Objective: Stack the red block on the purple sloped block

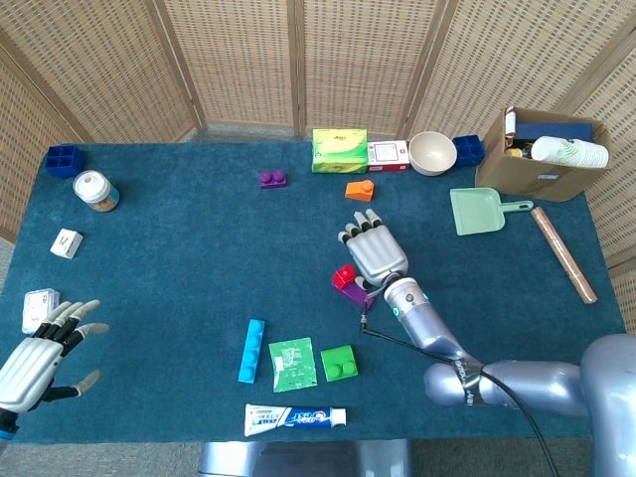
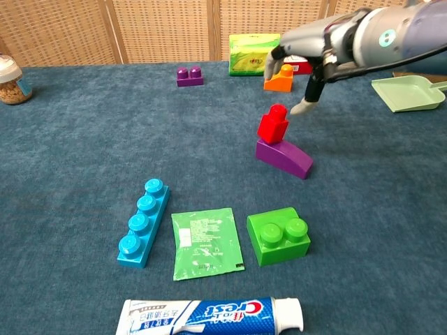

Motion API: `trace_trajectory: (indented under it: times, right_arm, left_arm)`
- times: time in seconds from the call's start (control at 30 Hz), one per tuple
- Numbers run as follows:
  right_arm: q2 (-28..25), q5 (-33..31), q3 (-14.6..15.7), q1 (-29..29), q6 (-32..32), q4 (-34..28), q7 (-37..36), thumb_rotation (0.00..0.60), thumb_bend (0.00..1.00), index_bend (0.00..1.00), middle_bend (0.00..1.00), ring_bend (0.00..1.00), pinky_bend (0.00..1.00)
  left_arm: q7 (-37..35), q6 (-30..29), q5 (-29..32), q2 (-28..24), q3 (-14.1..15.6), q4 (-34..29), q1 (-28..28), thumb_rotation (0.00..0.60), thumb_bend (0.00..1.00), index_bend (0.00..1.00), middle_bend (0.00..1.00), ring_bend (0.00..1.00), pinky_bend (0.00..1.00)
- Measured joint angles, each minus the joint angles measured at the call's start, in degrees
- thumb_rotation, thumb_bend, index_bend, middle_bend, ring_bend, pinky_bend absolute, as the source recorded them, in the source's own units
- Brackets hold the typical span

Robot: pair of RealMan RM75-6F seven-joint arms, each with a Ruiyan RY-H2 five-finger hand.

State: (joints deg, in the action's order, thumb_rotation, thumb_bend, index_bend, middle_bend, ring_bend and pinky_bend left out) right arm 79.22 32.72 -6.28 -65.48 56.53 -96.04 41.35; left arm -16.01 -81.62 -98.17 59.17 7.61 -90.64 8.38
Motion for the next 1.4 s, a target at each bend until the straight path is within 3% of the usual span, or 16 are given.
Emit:
trace_trajectory:
  times: [0.33,0.53,0.7,0.77,0.87,0.93,1.0,1.1,1.23,1.4]
  right_arm:
    - [-2.21,11.72,-0.65,5.92,2.46,-2.28,-10.05,0.6,0.2,0.29,0.21,0.0,0.08]
    - [-2.18,18.7,-1.24,9.65,3.71,-2.47,-18.17,0.584,0.13,0.34,0.21,0.0,0.04]
    - [-1.88,22.44,-2.03,12.37,2.92,-2.83,-26.61,0.476,0.06,0.34,0.17,0.0,0.03]
    - [-1.44,23.98,-2.26,13.41,2.32,-2.7,-29.54,0.389,0.04,0.3,0.15,0.0,0.03]
    - [-0.75,25.7,-2.48,14.5,0.92,-2.4,-32.67,0.196,0.02,0.19,0.1,0.0,0.03]
    - [-0.16,26.92,-2.48,14.91,0.33,-1.96,-33.84,0.109,0.01,0.16,0.1,0.0,0.03]
    - [0.65,28.36,-2.42,15.34,-0.21,-1.01,-34.91,0.07,0.01,0.15,0.1,0.0,0.02]
    - [1.38,29.58,-2.58,15.82,-0.48,0.36,-35.55,0.071,0.0,0.14,0.1,0.0,0.02]
    - [1.26,30.45,-3.49,16.63,1.22,1.76,-35.37,0.212,0.0,0.13,0.1,0.0,0.02]
    - [-0.63,30.89,-4.47,18.84,4.89,2.47,-33.88,0.249,0.0,0.13,0.1,0.0,0.02]
  left_arm:
    - [1.23,0.19,-0.48,0.03,0.2,-1.85,0.04,0.6,0.35,0.26,0.0,0.0,0.0]
    - [1.47,0.17,-0.37,-0.72,0.33,-2.84,-0.07,0.6,0.34,0.26,0.0,0.0,0.0]
    - [1.89,0.38,-0.38,-1.03,0.52,-3.71,-0.14,0.6,0.35,0.25,0.0,0.0,0.0]
    - [2.09,0.38,-0.38,-1.23,0.6,-4.15,-0.23,0.6,0.35,0.25,0.0,0.0,0.0]
    - [2.27,0.14,-0.3,-1.55,0.68,-4.67,-0.49,0.6,0.35,0.25,0.0,0.0,0.0]
    - [2.46,0.06,-0.26,-1.81,0.83,-5.07,-0.68,0.6,0.35,0.25,0.0,0.0,0.0]
    - [2.8,0.25,-0.17,-2.16,1.04,-5.52,-0.81,0.6,0.35,0.24,0.0,0.0,0.0]
    - [3.38,0.59,-0.03,-2.59,1.17,-6.0,-0.83,0.6,0.34,0.22,0.0,0.0,0.0]
    - [5.3,0.59,-0.07,-3.2,0.96,-6.52,-0.76,0.6,0.34,0.2,0.0,0.0,0.0]
    - [9.25,0.98,-0.4,-3.73,0.43,-7.53,-0.3,0.6,0.34,0.19,0.0,0.0,0.0]
